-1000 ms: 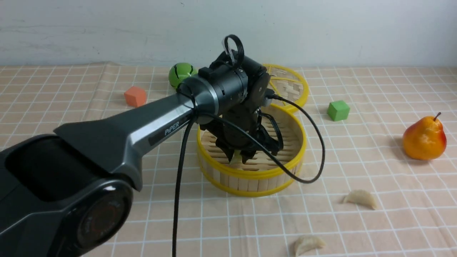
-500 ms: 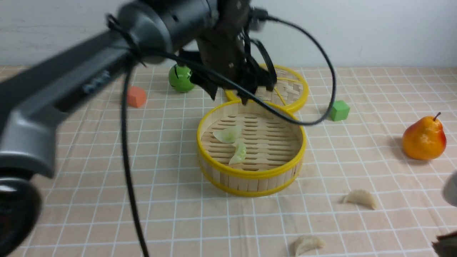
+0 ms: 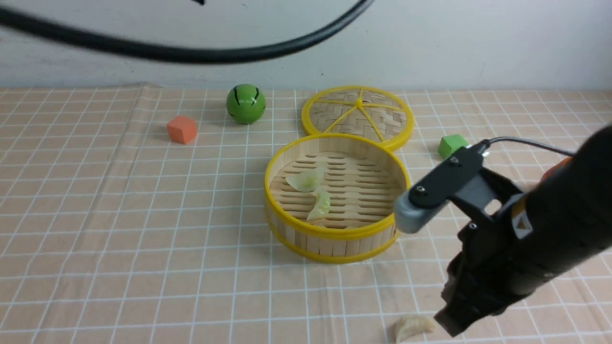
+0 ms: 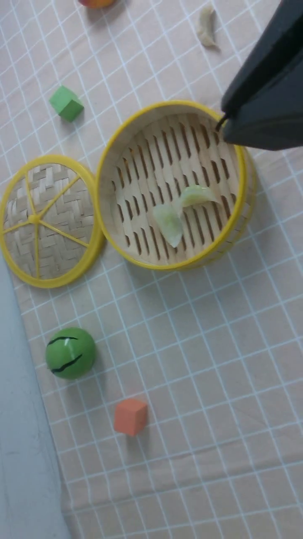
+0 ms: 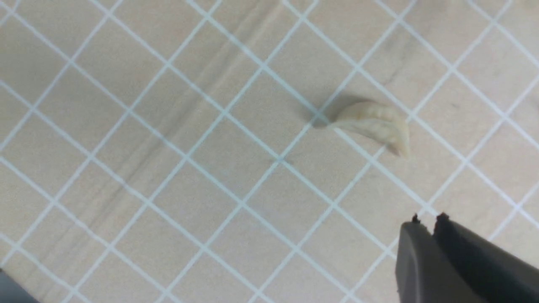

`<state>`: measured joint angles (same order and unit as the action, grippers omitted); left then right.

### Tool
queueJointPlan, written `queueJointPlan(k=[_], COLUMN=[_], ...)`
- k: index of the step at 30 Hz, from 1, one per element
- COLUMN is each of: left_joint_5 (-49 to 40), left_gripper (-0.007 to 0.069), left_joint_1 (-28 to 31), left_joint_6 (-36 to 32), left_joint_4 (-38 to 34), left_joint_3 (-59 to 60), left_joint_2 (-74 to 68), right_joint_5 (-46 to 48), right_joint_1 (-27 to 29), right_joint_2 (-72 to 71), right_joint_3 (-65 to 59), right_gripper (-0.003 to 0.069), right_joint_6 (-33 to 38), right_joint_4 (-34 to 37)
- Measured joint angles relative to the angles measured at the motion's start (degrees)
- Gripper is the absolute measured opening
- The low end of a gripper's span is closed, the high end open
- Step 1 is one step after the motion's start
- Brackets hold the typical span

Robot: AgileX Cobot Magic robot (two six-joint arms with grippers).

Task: Put the dumplings into the steamer on the table with the brown tablecloth.
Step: 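Reach for and grasp a dumpling lying on the table beside the steamer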

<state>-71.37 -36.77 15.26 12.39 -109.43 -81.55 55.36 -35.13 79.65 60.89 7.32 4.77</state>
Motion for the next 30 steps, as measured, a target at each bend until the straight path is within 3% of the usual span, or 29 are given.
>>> queueJointPlan(k=[7,12,17,20,22,24,25,26,27,28,30], left_joint_5=[0.0,0.1,0.5,0.2,0.0,0.0,0.0,0.0,0.0,0.0,0.0], left_gripper=[-0.0014,-0.0014,-0.0014,-0.0014,-0.0014,-0.0014,-0.0014,-0.0014,-0.0014,-0.0014,-0.0014], left_joint_1=[0.0,0.0,0.0,0.0,0.0,0.0,0.0,0.0,0.0,0.0,0.0], left_joint_6=[-0.1,-0.1,-0.1,-0.1,-0.1,-0.2,-0.2,-0.2,-0.2,-0.2,-0.2], left_joint_4=[-4.1,-6.8,-7.3,-7.3,-7.3,-7.3,-7.3,-7.3,-7.3,-7.3,-6.9], left_joint_3=[21.4,36.3,45.5,47.9,48.4,48.4,48.4,48.4,48.4,48.4,48.4], left_joint_2=[17.3,28.3,34.9,36.4,36.9,36.9,36.9,36.9,36.9,36.9,36.9], right_joint_5=[-0.8,-5.4,-9.6,-11.6,-12.6,-13.0,-13.1,-13.2,-13.3,-13.1,-13.1], right_joint_1=[5.3,5.3,5.3,5.3,5.3,5.3,5.3,5.3,5.3,5.3,5.3], right_joint_2=[7.9,13.7,20.3,23.1,23.9,24.4,24.4,24.5,24.5,24.5,24.5], right_joint_3=[0.1,0.1,0.3,0.4,0.4,0.4,0.4,0.4,0.5,0.5,0.6], right_gripper=[0.0106,0.033,0.0571,0.0599,0.0568,0.047,0.0458,0.0406,0.0289,0.0218,0.0181], right_joint_6=[16.2,22.7,33.4,36.5,36.8,37.0,37.0,37.0,37.0,37.0,37.0], right_joint_4=[5.5,6.3,6.3,6.3,6.3,6.5,6.5,6.7,6.9,6.9,7.0])
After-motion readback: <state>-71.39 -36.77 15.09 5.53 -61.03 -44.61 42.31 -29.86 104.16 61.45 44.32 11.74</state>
